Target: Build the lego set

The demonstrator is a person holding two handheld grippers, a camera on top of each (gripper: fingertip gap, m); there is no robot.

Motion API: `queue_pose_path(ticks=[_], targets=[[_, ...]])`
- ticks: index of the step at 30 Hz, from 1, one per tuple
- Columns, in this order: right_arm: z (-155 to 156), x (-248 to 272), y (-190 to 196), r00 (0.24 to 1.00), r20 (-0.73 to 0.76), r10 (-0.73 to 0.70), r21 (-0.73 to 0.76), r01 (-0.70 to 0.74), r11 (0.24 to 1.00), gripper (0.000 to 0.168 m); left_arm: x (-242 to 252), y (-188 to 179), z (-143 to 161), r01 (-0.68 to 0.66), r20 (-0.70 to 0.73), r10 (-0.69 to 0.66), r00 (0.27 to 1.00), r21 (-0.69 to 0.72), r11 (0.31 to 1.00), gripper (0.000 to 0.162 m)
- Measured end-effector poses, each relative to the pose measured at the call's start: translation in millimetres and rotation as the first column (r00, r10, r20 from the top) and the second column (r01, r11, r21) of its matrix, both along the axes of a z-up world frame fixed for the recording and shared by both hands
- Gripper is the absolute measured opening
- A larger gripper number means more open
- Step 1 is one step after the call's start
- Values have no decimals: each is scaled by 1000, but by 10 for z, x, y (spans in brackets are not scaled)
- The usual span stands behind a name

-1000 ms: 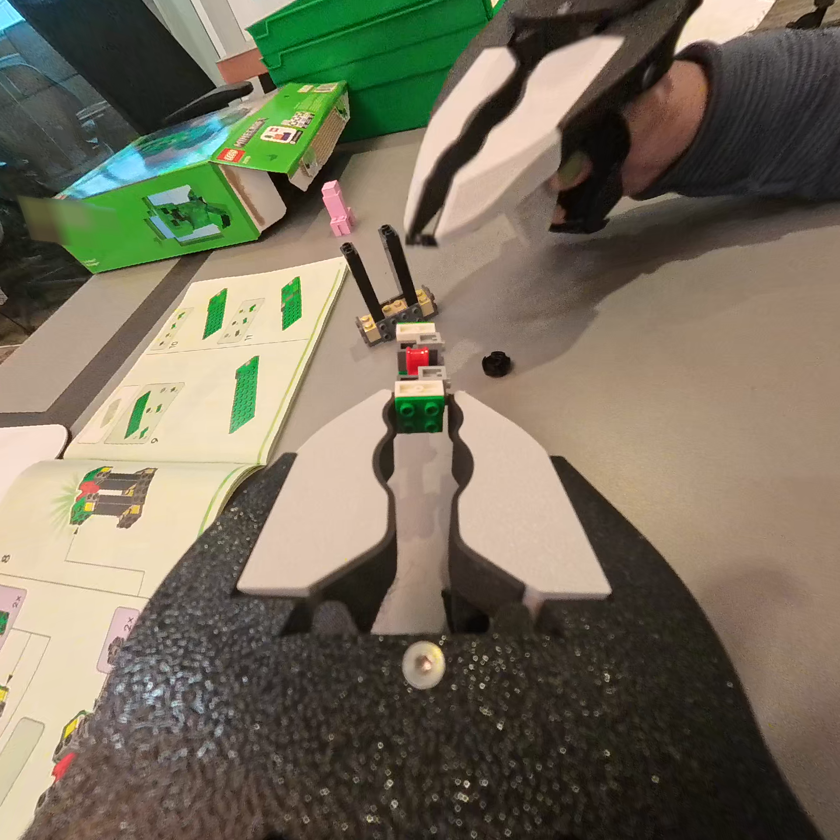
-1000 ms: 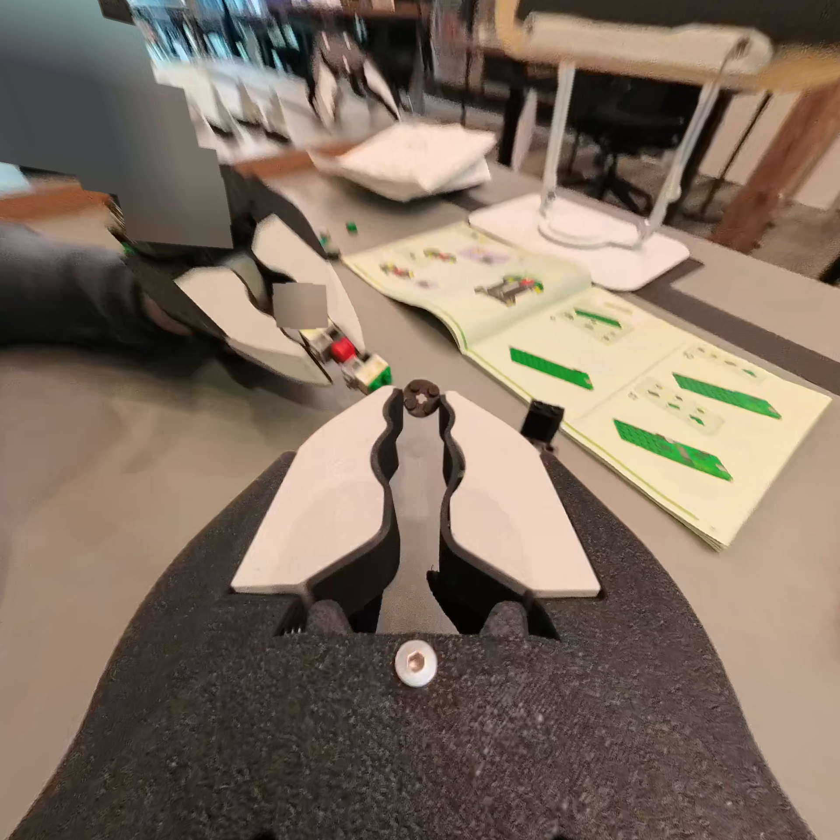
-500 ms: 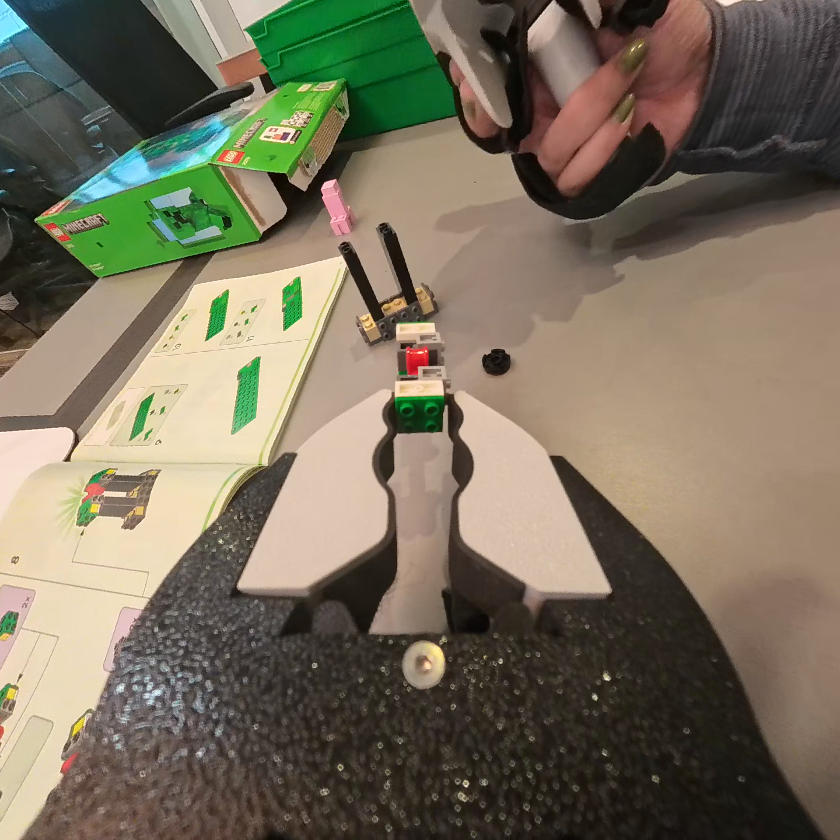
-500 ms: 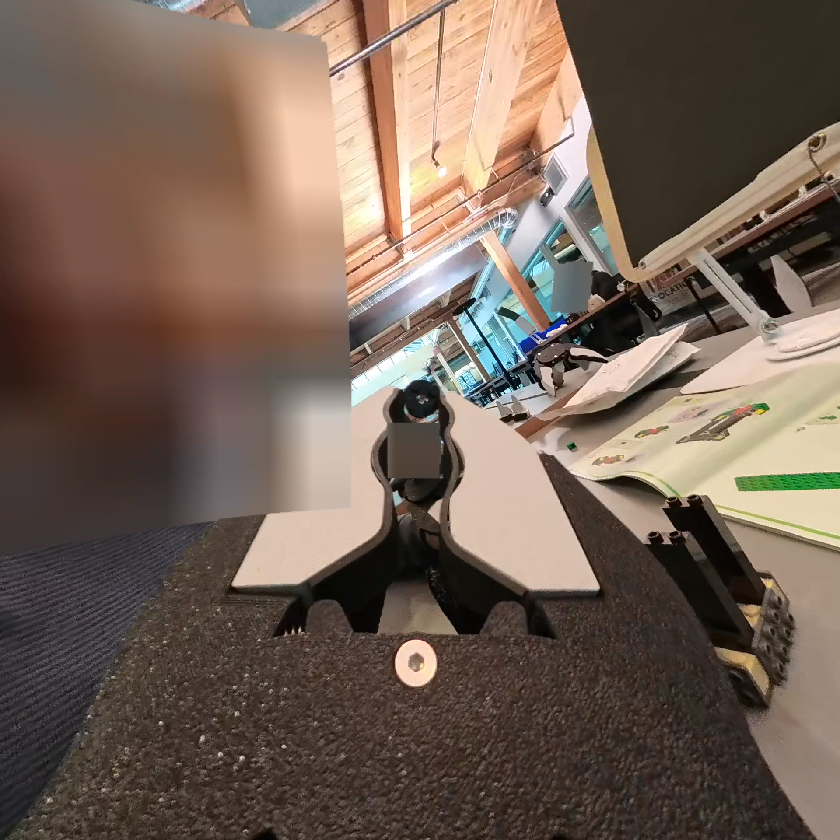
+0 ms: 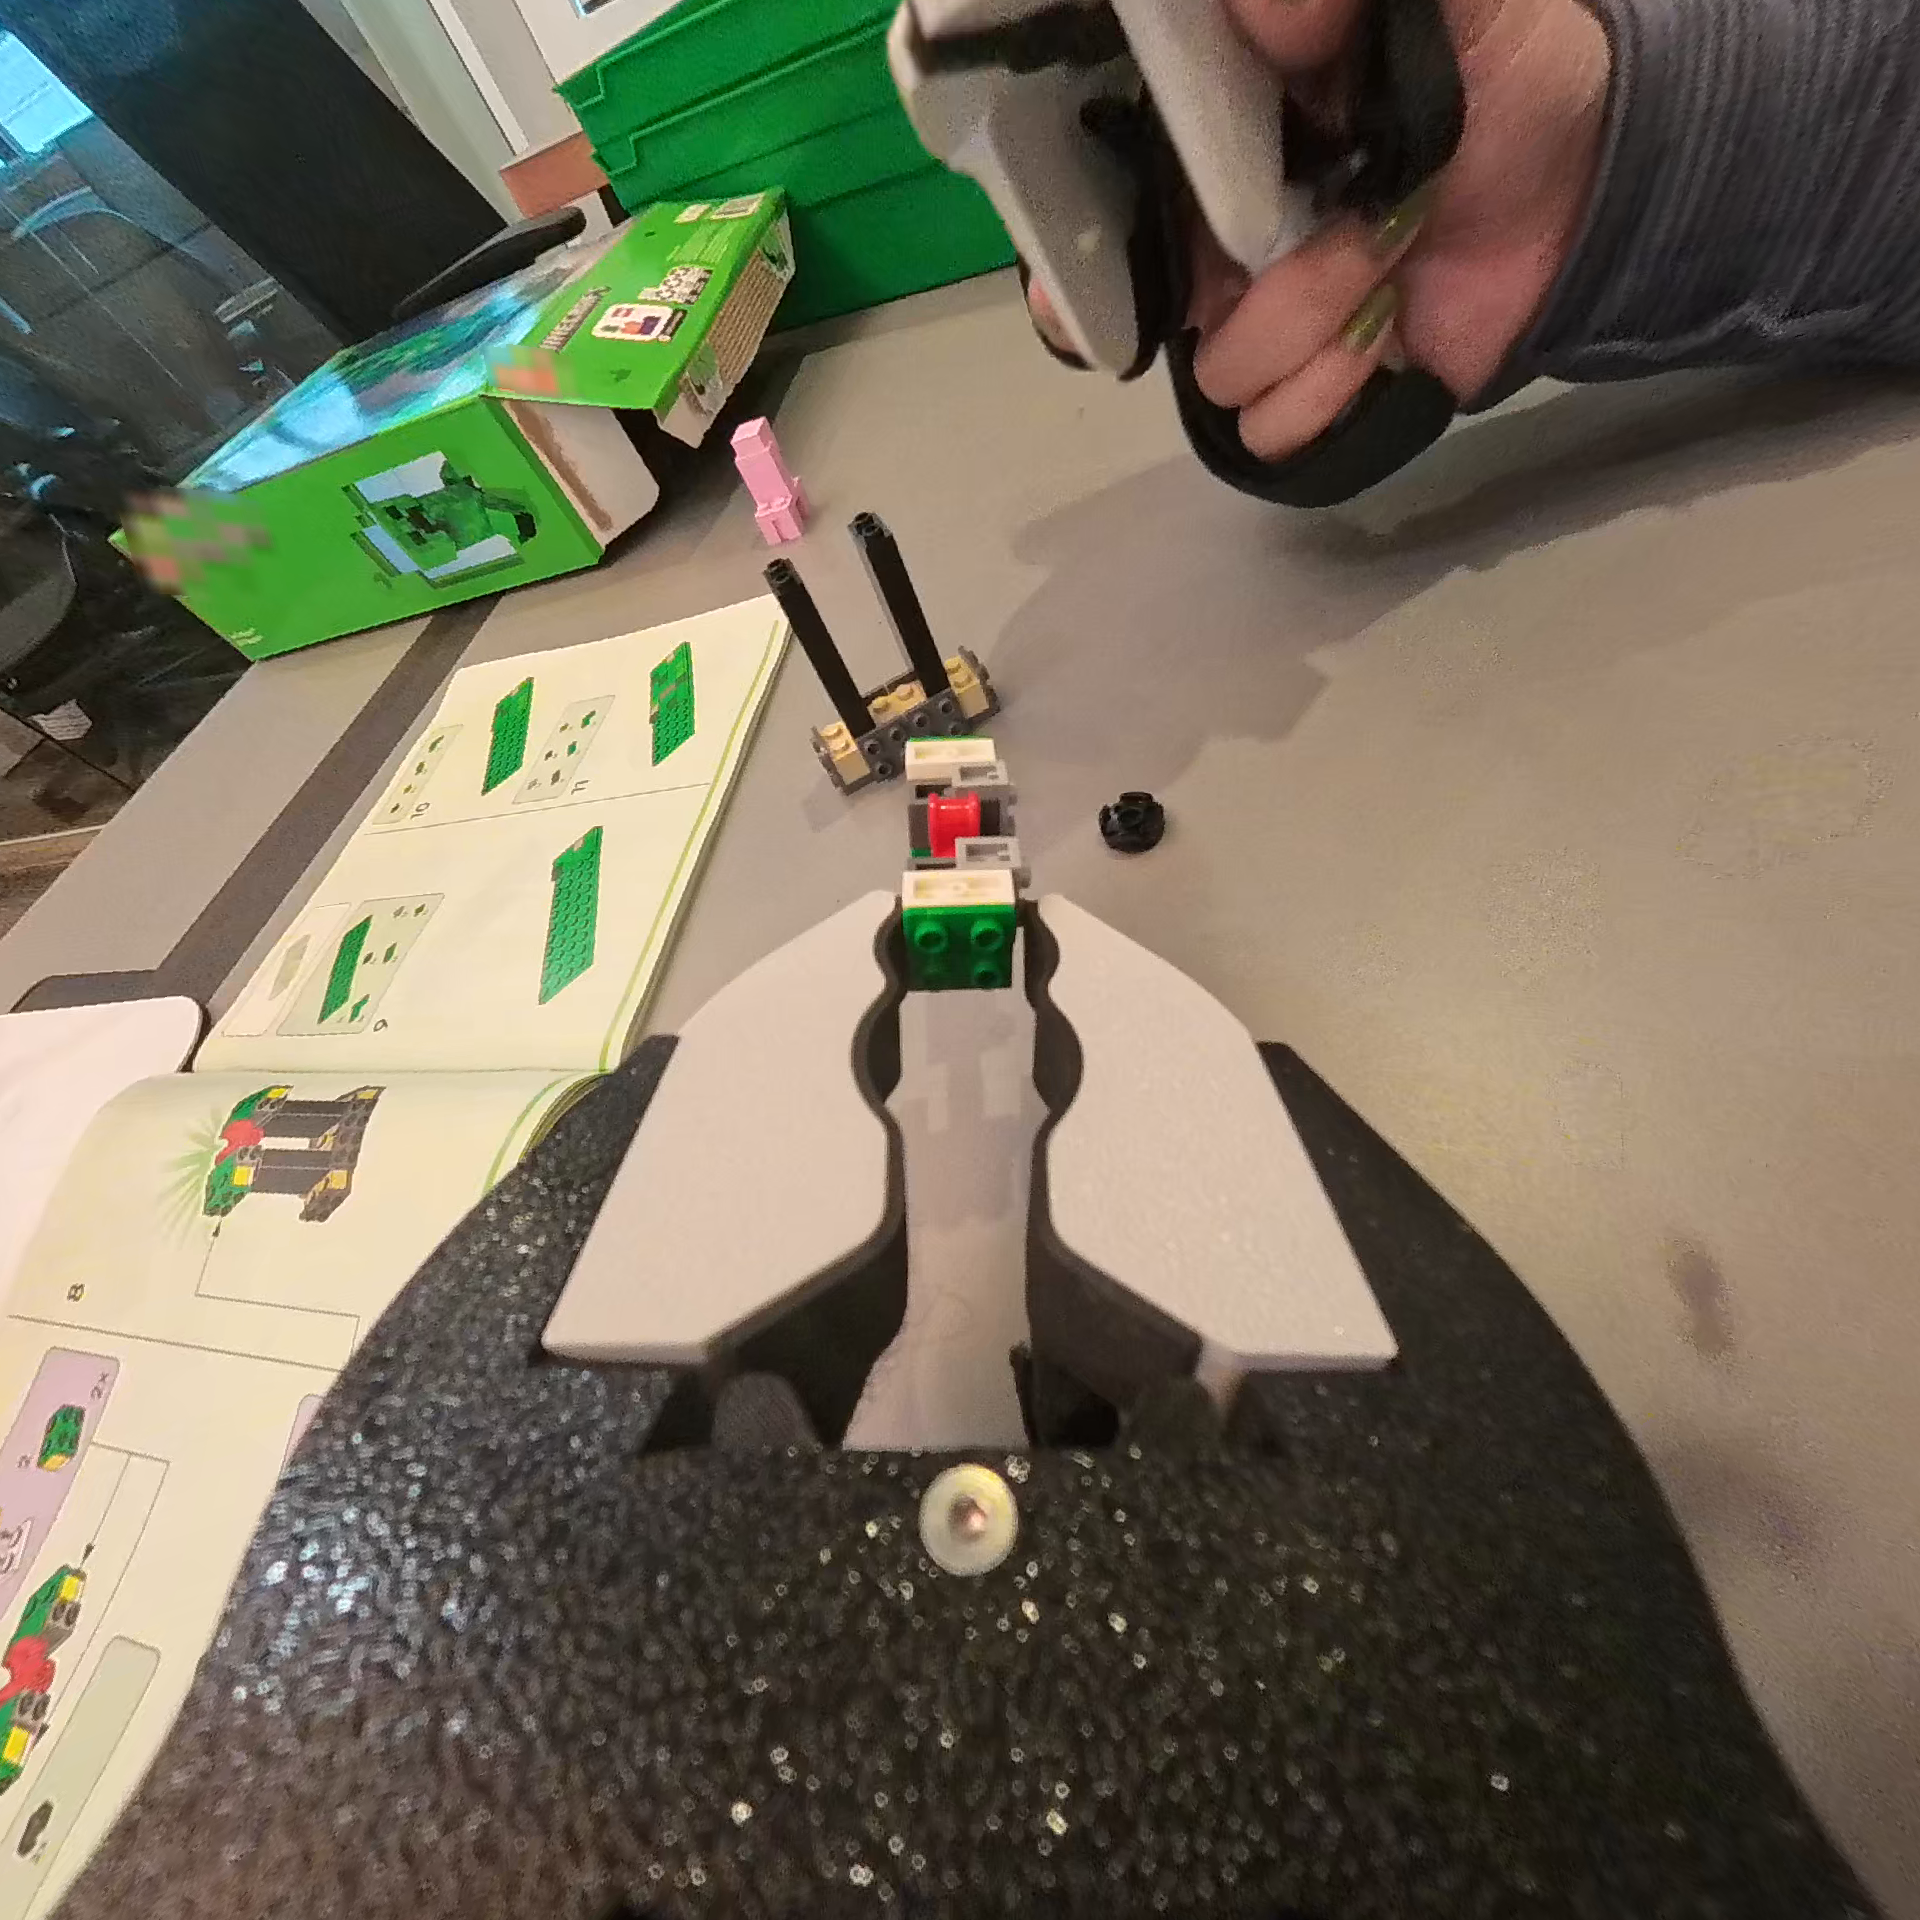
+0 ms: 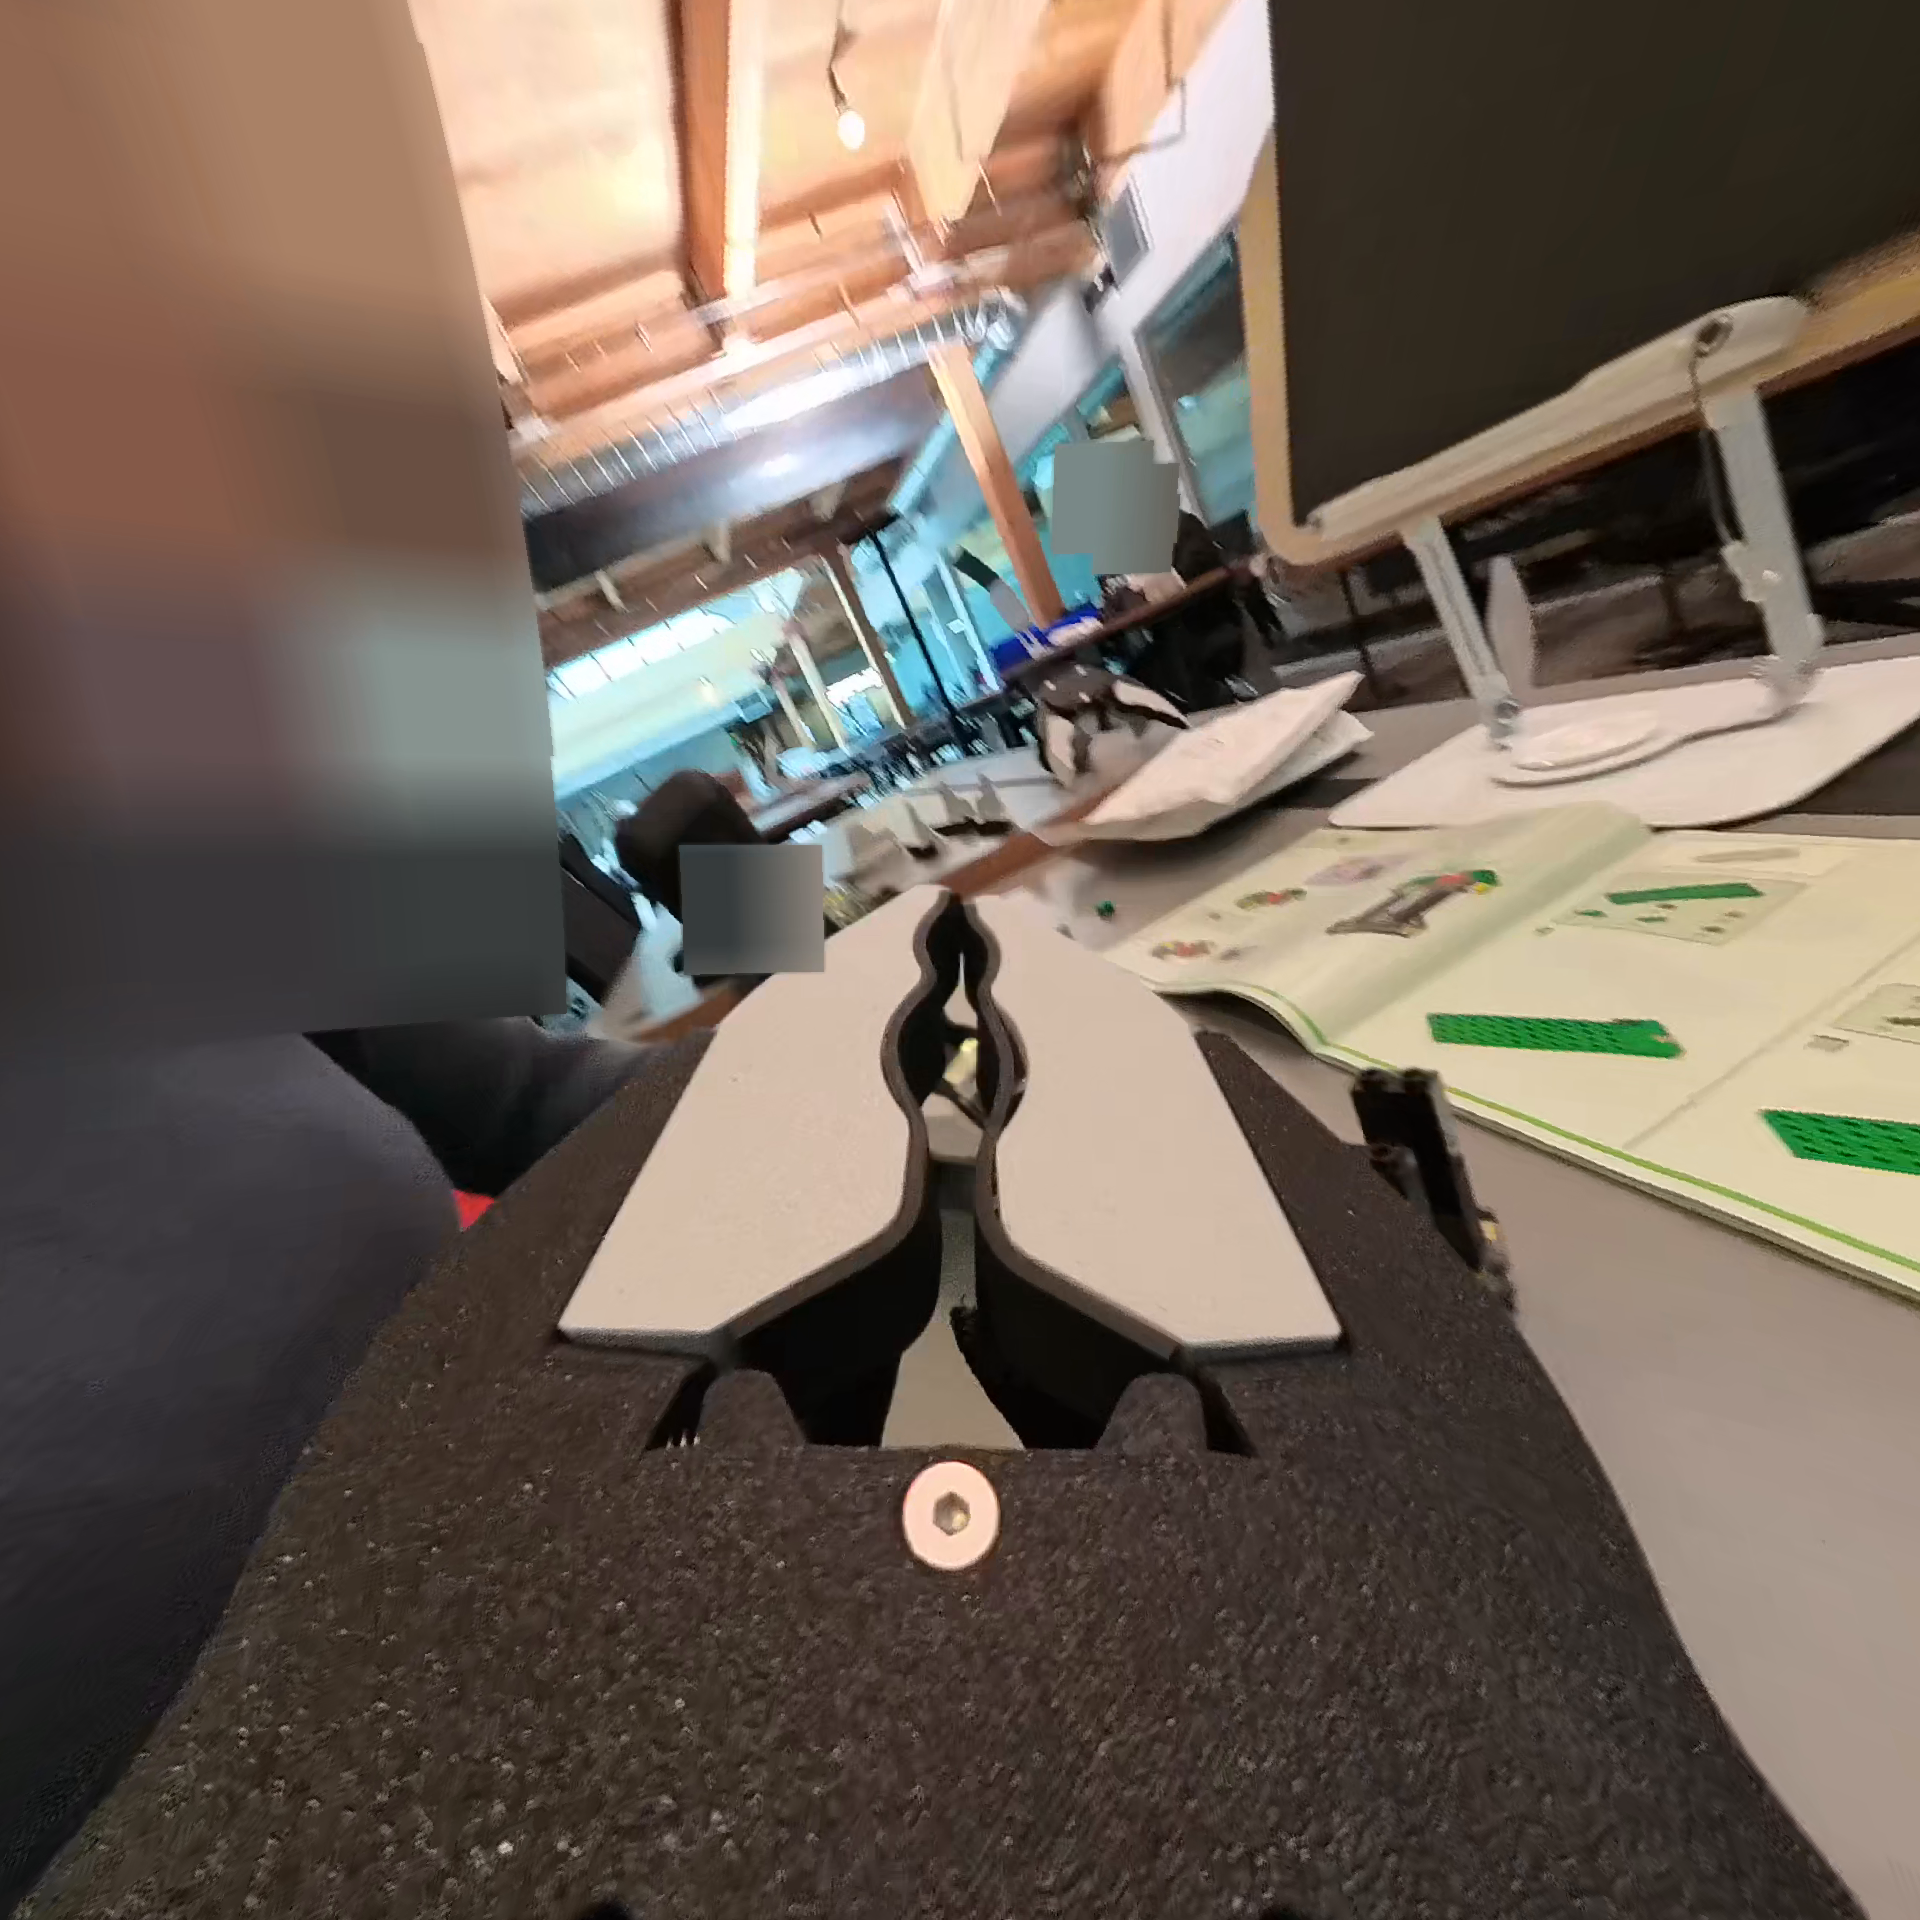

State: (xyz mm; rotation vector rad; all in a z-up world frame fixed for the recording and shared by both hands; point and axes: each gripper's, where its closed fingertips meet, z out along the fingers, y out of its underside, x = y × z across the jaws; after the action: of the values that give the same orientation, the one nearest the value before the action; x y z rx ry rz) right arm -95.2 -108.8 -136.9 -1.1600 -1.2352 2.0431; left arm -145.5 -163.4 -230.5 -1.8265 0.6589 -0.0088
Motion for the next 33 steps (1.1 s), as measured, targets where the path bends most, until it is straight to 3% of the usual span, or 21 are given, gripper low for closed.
queue_pose_path(ticks=[1, 4, 8, 15, 22, 33], targets=[[-39, -23, -3, 1000, 17, -21, 39, 20, 999, 0, -2, 0, 1, -1, -1, 1, 1000, 1, 1000, 20], [-154, -94, -14, 994, 38, -107, 171, 100, 980, 0, -13, 4, 8, -12, -3, 13, 1000, 10, 1000, 20], [-295, -198, -79, 969, 1, -246, 386, 227, 894, 0, -38, 13, 24, -34, -6, 34, 999, 26, 999, 20], [-447, -290, -285, 960, -43, -278, 566, 252, 785, 0, -72, 15, 56, -58, 1, 58, 998, 51, 997, 20], [-487, -304, -365, 957, -74, -279, 642, 260, 721, 0, -126, 19, 83, -81, 16, 80, 997, 67, 994, 20], [-489, -306, -353, 957, -70, -283, 635, 262, 727, 0, -105, 21, 55, -71, -6, 71, 997, 59, 996, 20]])
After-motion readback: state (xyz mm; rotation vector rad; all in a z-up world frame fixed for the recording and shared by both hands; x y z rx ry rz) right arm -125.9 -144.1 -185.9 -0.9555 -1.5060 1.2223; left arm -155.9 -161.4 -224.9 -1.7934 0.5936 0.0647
